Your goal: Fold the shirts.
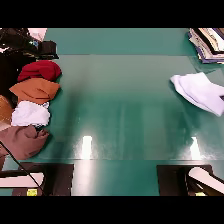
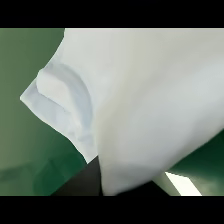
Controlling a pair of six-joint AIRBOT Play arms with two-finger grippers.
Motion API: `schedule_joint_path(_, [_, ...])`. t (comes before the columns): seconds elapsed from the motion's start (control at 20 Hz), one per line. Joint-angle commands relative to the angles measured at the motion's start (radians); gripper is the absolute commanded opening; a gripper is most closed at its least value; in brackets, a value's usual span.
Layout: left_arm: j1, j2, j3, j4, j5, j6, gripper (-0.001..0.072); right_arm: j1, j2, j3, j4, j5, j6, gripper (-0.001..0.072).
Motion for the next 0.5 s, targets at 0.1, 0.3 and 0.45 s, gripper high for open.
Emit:
schedule_joint_path(0.1, [0.000, 0.000, 0.000, 0.000, 0.004, 0.001, 0.0021, -0.185, 0.153, -0.206, -0.117, -0.106, 0.144, 0.0016])
schedule_joint_path(0.3, [0.000, 0.000, 0.000, 0.000, 0.005, 0.008, 0.0021, -0.191, 0.207, -0.224, -0.321, -0.043, 0.198, 0.0019])
schedule_joint_path(0.45, [0.000, -0.001, 0.000, 0.000, 0.007, 0.008, 0.0021, -0.191, 0.185, -0.144, -0.465, 0.096, 0.197, 0.0397])
